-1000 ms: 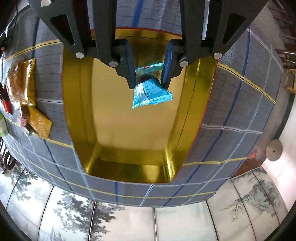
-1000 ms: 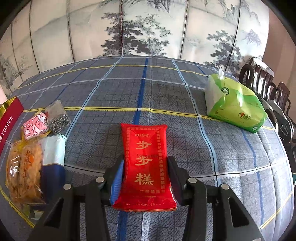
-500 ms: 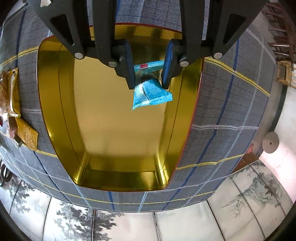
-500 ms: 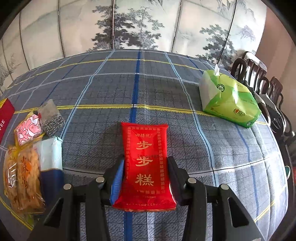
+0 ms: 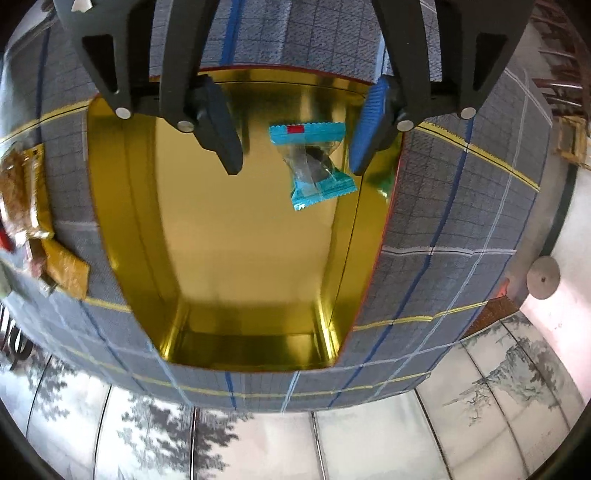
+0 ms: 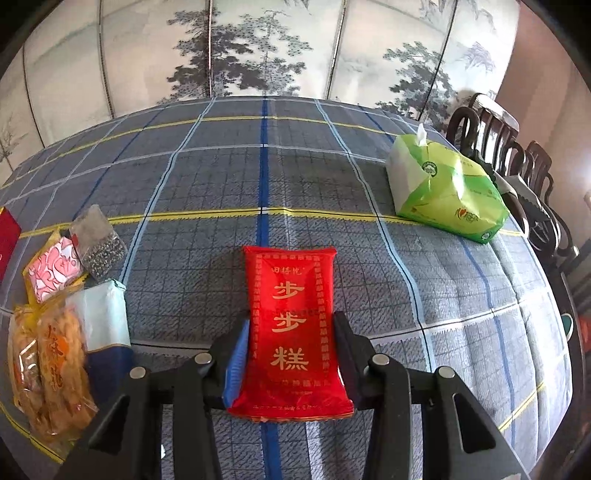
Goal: Organize snacks
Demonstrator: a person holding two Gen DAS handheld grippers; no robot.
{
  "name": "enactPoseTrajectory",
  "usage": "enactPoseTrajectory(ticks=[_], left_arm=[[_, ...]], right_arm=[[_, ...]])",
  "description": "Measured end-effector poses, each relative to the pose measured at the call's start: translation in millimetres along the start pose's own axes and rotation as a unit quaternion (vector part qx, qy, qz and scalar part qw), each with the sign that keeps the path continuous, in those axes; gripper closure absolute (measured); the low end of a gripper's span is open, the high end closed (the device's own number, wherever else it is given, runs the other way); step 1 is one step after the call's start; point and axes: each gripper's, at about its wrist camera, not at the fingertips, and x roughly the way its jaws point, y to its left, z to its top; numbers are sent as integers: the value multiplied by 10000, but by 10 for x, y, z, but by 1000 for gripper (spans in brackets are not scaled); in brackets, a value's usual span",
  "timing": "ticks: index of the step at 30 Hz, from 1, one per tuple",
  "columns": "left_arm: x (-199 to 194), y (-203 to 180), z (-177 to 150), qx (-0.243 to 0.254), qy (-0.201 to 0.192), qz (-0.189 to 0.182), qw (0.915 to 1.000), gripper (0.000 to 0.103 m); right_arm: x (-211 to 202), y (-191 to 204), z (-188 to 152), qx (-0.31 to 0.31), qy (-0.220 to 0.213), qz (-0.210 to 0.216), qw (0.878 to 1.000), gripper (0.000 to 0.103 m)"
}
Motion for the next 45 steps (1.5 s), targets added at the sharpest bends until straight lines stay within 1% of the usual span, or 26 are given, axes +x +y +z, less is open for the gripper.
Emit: enactPoseTrajectory(ticks=[4, 6, 10, 17, 23, 27, 33, 36, 42, 45], left_arm=[[-138, 69, 3, -265, -198, -166, 9993, 34], [-202, 123, 7, -422, -275, -240, 9984, 28], [-322, 253, 10, -755, -375, -422, 9956, 27], [-462, 398, -79, -983, -453, -449, 9931, 27], [-570, 544, -145, -1122, -558, -316, 9916, 27], [-628, 682, -208, -1270, -593, -189, 9899, 27], [-665, 945, -364, -1585, -544, 111, 9858, 24], [-658, 1036, -429, -1667, -487, 204, 9846, 24], [-675, 1170, -549, -1727, -434, 453, 9830, 24], [-691, 1232, -600, -1756, -415, 476, 9824, 23]], right_arm=[[-127, -1, 42, 186, -131, -3, 9997, 60], [-248, 16, 78, 308, -229, 119, 9992, 60], [-472, 172, 150, 313, -431, 293, 9982, 60], [-786, 676, 214, 78, -612, 855, 9944, 60], [-974, 1259, 191, -396, -668, 1324, 9882, 60], [-1092, 1747, 150, -733, -659, 1728, 9800, 60], [-1254, 2422, 18, -1159, -566, 2144, 9682, 60], [-1289, 2709, -36, -1349, -483, 2269, 9633, 60], [-1315, 3227, -188, -1812, -374, 2321, 9549, 60], [-1287, 3386, -232, -1971, -311, 2339, 9516, 60]])
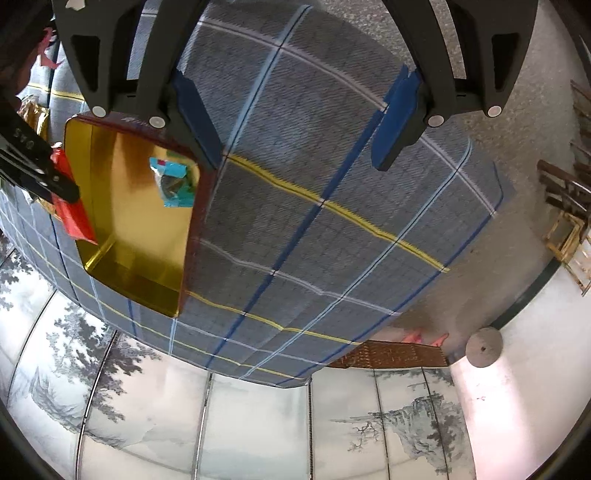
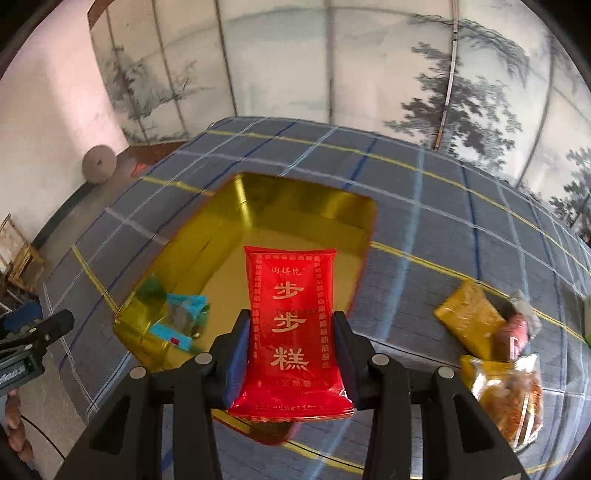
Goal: Organize snacks
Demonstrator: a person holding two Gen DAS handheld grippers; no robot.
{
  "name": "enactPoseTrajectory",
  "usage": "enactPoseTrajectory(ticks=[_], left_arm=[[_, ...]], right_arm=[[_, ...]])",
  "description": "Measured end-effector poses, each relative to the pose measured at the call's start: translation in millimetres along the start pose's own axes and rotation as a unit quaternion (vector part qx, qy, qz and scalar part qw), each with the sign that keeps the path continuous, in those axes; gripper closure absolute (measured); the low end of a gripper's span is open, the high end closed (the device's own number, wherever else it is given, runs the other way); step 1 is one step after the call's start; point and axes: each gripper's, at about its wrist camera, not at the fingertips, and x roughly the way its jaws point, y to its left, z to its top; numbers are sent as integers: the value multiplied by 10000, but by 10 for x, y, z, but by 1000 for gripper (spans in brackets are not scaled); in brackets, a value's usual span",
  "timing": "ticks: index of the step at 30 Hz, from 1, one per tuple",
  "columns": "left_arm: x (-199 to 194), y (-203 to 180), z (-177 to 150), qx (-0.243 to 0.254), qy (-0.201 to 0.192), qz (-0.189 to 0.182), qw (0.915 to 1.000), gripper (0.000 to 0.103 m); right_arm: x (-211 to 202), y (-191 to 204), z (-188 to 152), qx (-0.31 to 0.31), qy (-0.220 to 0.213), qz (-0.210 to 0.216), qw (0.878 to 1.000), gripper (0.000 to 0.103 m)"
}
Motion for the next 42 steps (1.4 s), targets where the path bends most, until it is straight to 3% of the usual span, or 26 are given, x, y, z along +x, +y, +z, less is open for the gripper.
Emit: enactPoseTrajectory(ticks=[20, 35, 42], left_arm=[[-21, 201, -52, -145, 103, 122, 9998, 23], [-42, 173, -54, -130, 118, 121, 9998, 23], [-77, 106, -63, -91, 121, 66, 9999, 23]], right_arm=[[408, 334, 37, -426, 377, -207, 9982, 60], [580, 346, -24, -427, 592, -115, 9973, 59], [504, 325, -15, -408, 478, 44, 9980, 53]])
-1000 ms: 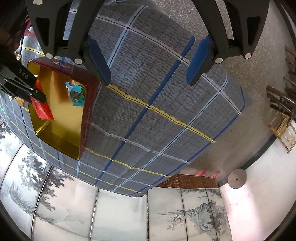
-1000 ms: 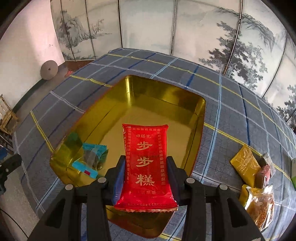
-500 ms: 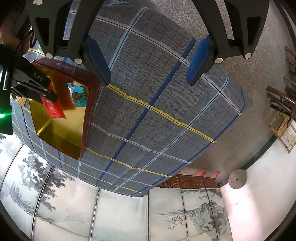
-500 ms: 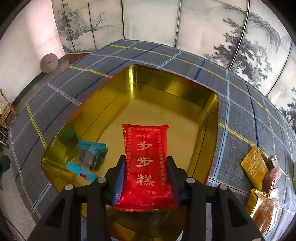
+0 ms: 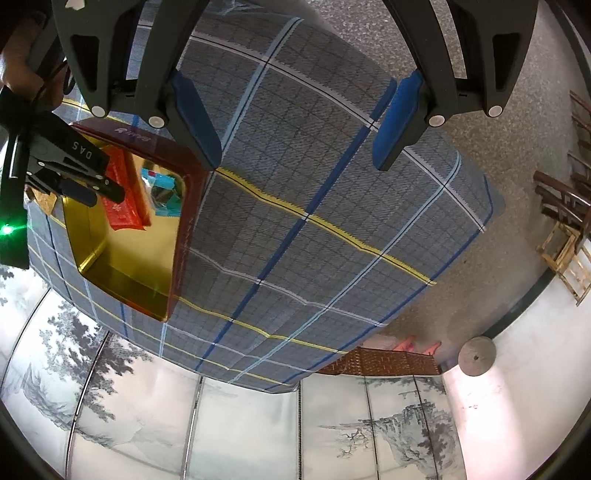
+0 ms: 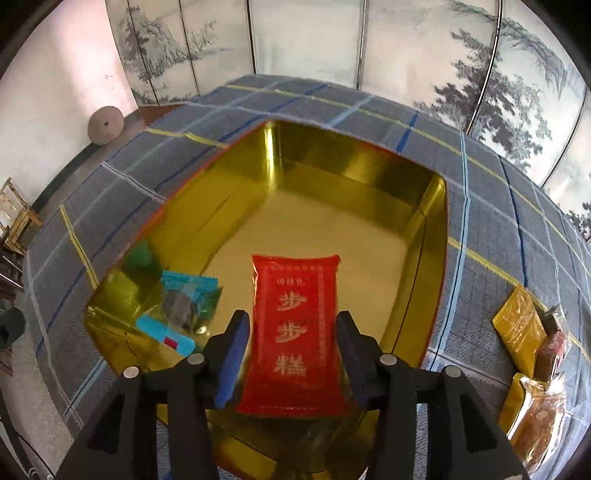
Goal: Organize snacks
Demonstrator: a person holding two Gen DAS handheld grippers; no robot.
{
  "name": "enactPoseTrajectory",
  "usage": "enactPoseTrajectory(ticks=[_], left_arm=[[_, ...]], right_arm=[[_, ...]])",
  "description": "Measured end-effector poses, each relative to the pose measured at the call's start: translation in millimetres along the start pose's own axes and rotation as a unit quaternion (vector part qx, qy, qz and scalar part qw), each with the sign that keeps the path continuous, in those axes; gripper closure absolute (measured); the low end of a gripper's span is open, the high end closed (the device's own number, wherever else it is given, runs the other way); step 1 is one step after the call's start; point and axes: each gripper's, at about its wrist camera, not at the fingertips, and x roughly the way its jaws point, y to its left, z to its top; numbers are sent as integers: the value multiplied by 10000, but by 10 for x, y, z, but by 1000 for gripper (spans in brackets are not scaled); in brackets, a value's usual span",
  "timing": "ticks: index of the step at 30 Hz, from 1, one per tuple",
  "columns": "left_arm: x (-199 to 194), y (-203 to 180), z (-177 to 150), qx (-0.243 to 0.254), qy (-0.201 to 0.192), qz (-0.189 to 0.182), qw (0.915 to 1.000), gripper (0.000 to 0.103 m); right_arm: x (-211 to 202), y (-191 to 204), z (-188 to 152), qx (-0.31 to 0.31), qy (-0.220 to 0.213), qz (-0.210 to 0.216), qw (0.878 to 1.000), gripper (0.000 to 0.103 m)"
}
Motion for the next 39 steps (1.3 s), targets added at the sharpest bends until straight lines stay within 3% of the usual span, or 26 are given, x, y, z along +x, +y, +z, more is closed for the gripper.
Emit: enactPoseTrajectory(ticks=[10, 19, 28, 39], left_arm=[[-129, -356, 6, 253, -142, -253, 9993, 23], [-193, -990, -53, 788, -135, -656, 9946, 23], [-198, -1663, -194, 1350, 30, -1048, 9853, 23], [-188, -2173, -399, 1812, 234, -1196, 9759, 23]], right_arm=[[-570, -287, -38, 115, -605, 297, 9977, 49], [-1030, -1229, -432, 540, -835, -306, 9946, 49], [-1106, -2215, -976, 902, -437, -996, 9900, 49], [-807, -2507, -1252, 995, -39, -677, 9927, 49]])
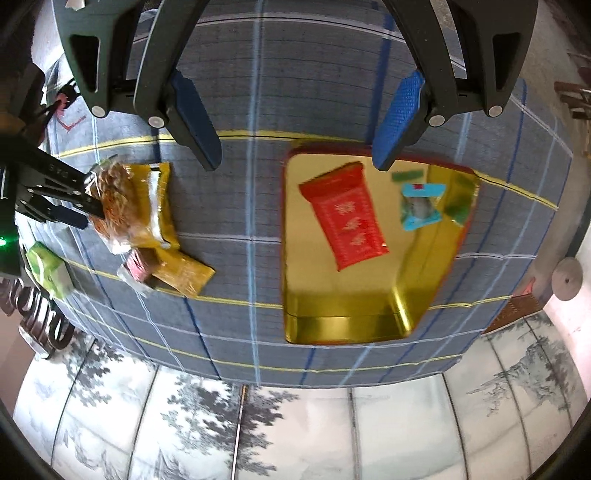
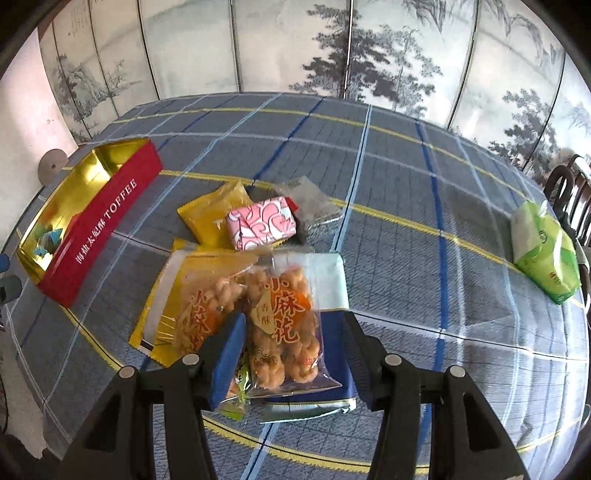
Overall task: Organize snacks
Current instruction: 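Grasp a clear bag of twisted fried dough with the right gripper and lift it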
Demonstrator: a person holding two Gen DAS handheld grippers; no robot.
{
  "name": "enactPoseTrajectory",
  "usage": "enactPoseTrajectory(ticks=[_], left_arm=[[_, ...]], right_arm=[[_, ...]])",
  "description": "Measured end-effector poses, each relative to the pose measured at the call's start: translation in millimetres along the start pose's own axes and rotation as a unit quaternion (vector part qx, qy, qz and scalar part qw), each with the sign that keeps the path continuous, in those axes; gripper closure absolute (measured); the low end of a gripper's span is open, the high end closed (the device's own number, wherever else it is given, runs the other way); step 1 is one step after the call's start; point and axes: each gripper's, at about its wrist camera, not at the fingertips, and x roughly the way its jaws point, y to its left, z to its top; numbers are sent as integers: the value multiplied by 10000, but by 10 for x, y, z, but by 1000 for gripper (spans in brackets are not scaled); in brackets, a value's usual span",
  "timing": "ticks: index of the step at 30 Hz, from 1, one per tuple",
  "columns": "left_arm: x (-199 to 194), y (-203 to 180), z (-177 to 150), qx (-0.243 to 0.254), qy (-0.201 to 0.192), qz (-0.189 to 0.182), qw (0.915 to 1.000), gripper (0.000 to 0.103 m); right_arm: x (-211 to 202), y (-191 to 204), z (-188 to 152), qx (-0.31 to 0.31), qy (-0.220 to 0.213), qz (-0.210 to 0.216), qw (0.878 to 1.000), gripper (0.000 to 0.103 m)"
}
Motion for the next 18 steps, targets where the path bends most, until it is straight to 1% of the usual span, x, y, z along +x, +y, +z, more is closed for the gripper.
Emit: enactPoseTrajectory(ticks=[5, 6, 8, 9, 10, 12, 18], left_arm=[[78, -123, -9, 46, 110, -16, 9999, 23], [91, -136, -10, 49, 122, -24, 9999, 23], [116, -183, -17, 47, 142, -61, 9999, 23], [129, -212, -17, 50, 147, -88, 9998, 23], [143, -243, -13, 58, 158, -111, 9998, 23], [172, -328, -14, 128, 190, -167, 9996, 23], [204, -579, -17, 329, 205, -320, 9987, 23]], right_arm=[[103, 25, -46, 71, 100, 159, 9998, 49], [104, 40, -56, 66, 73, 114, 9999, 50], [97, 93, -71, 12, 37, 85, 10000, 56], [90, 121, -79, -9, 20, 37, 10000, 61], [82, 142, -83, -3, 1, -36, 10000, 64], [71, 149, -90, 66, -32, 3, 10000, 66], [35, 89, -127, 175, -150, 62, 9997, 66]])
